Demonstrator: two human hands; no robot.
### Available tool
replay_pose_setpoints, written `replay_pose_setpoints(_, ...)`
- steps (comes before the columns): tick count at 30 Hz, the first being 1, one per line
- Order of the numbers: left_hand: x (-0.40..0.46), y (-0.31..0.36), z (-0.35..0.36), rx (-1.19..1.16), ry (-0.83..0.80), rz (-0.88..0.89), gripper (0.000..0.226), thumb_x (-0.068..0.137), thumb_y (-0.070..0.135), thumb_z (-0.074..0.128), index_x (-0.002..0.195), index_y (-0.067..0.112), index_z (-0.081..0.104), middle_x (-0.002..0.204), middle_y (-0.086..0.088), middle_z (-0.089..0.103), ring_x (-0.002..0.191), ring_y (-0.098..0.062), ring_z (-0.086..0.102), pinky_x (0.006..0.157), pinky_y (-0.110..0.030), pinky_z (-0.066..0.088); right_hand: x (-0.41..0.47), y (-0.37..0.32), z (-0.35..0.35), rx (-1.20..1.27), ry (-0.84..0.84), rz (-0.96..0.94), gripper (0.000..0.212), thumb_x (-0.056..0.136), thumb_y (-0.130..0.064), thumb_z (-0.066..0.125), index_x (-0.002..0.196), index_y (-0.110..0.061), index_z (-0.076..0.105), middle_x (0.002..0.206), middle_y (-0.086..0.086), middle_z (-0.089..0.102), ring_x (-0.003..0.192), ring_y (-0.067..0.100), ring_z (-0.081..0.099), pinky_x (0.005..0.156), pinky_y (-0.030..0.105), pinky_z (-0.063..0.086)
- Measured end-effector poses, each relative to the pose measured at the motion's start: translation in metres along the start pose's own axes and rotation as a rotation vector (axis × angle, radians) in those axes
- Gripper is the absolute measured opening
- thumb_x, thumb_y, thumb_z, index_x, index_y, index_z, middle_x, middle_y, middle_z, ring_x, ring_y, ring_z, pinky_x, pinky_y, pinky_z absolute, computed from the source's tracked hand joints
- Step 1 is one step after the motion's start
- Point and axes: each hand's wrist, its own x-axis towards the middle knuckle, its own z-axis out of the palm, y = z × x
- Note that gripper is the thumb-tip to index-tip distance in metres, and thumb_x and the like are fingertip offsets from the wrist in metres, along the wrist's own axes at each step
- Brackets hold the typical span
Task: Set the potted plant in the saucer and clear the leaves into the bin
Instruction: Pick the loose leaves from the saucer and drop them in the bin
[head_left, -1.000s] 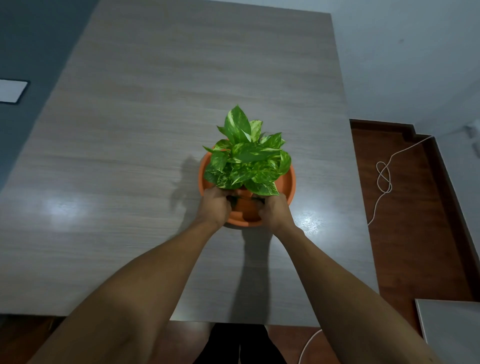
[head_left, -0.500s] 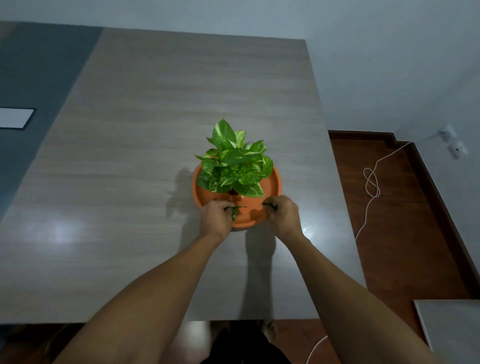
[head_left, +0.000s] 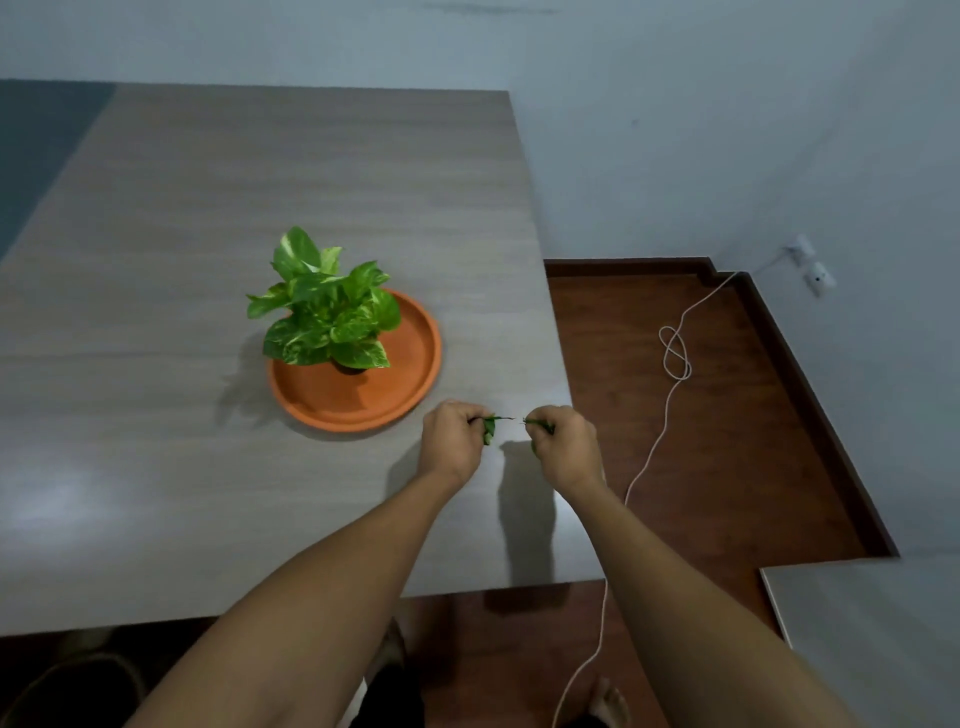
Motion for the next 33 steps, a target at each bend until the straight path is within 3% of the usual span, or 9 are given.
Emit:
replay_pose_setpoints(3, -0.017, 0.035, 0.048, -0.036, 0.015, -0.028, 0.026, 0.089, -0.005, 0.055, 0.086, 0.006, 0.079, 0.076, -0.001, 0.061, 0.065, -0.031, 0.069, 0.059, -0.042, 0.063, -0.003, 0.045, -0.037, 0.016, 0.015, -0.002, 0.016, 0.086, -0.002, 0.065, 0.092, -0.010, 0.077, 0.088, 0.005, 0.069, 0.080, 0.017, 0.061, 0.073, 0.025, 0.046)
replay_pose_setpoints(6, -0.035, 0.064, 0.105, -0.055, 0.073, -0.036, 0.025, 0.089, -0.006, 0.058, 0.093, 0.004, 0.080, 0.081, -0.003, 0.065, 0.068, -0.023, 0.067, 0.065, -0.031, 0.061, -0.002, 0.099, -0.071, 0.018, -0.011, -0.003, 0.017, 0.085, -0.002, 0.066, 0.090, -0.012, 0.077, 0.088, 0.006, 0.069, 0.080, 0.021, 0.063, 0.074, 0.029, 0.052)
replay_pose_setpoints(11, -0.068, 0.095, 0.185, -0.053, 0.129, -0.106, 0.022, 0.087, -0.001, 0.063, 0.097, 0.008, 0.080, 0.094, -0.005, 0.073, 0.086, -0.012, 0.062, 0.080, -0.010, 0.041, -0.013, 0.168, -0.125, -0.015, -0.056, -0.039, 0.011, 0.084, -0.004, 0.067, 0.084, -0.011, 0.076, 0.076, -0.003, 0.059, 0.074, 0.015, 0.053, 0.067, 0.022, 0.033)
replay_pose_setpoints(18, -0.109, 0.097, 0.254, -0.097, 0.115, -0.251, 0.021, 0.089, 0.003, 0.065, 0.104, 0.010, 0.079, 0.101, -0.006, 0.078, 0.088, -0.019, 0.071, 0.079, -0.021, 0.052, -0.034, 0.234, -0.134, 0.010, -0.141, 0.047, 0.012, 0.081, -0.010, 0.065, 0.069, -0.012, 0.065, 0.062, 0.003, 0.066, 0.060, 0.024, 0.059, 0.058, 0.032, 0.047)
replay_pose_setpoints(20, -0.113, 0.083, 0.274, -0.105, 0.116, -0.269, 0.021, 0.088, 0.002, 0.065, 0.102, 0.008, 0.079, 0.098, -0.005, 0.078, 0.085, -0.017, 0.070, 0.080, -0.022, 0.054, -0.039, 0.249, -0.125, 0.050, -0.146, 0.083, 0.016, 0.081, -0.007, 0.064, 0.065, -0.011, 0.064, 0.057, 0.004, 0.063, 0.056, 0.023, 0.058, 0.056, 0.035, 0.049)
replay_pose_setpoints(23, -0.115, 0.048, 0.302, -0.121, 0.120, -0.338, 0.021, 0.087, -0.002, 0.065, 0.101, 0.004, 0.079, 0.094, -0.007, 0.076, 0.082, -0.012, 0.064, 0.074, -0.013, 0.045, -0.042, 0.274, -0.102, 0.090, -0.153, 0.123, 0.033, 0.082, -0.005, 0.065, 0.054, -0.021, 0.056, 0.050, -0.001, 0.057, 0.050, 0.013, 0.050, 0.052, 0.026, 0.040)
replay_pose_setpoints(27, -0.092, -0.028, 0.347, -0.181, 0.103, -0.431, 0.022, 0.084, -0.005, 0.065, 0.099, 0.004, 0.078, 0.096, -0.012, 0.078, 0.083, -0.022, 0.071, 0.079, -0.029, 0.057, -0.033, 0.320, -0.047, 0.109, -0.194, 0.146, 0.024, 0.081, -0.001, 0.064, 0.059, -0.010, 0.062, 0.054, 0.004, 0.059, 0.049, 0.012, 0.048, 0.050, 0.022, 0.040)
replay_pose_setpoints(30, -0.063, -0.095, 0.383, -0.132, 0.113, -0.435, 0.023, 0.085, -0.003, 0.065, 0.103, 0.005, 0.078, 0.099, -0.012, 0.078, 0.087, -0.023, 0.072, 0.080, -0.028, 0.057, -0.015, 0.363, 0.013, 0.103, -0.221, 0.142, 0.014, 0.079, 0.001, 0.062, 0.068, -0.005, 0.067, 0.063, 0.011, 0.068, 0.061, 0.024, 0.062, 0.056, 0.034, 0.051)
replay_pose_setpoints(33, -0.034, -0.153, 0.412, -0.053, 0.096, -0.413, 0.023, 0.088, 0.008, 0.064, 0.104, 0.012, 0.079, 0.100, -0.008, 0.079, 0.090, -0.025, 0.073, 0.080, -0.030, 0.058, 0.005, 0.405, 0.068, 0.089, -0.268, 0.105, 0.019, 0.082, 0.000, 0.060, 0.081, -0.011, 0.076, 0.082, 0.006, 0.075, 0.077, 0.019, 0.064, 0.068, 0.026, 0.048)
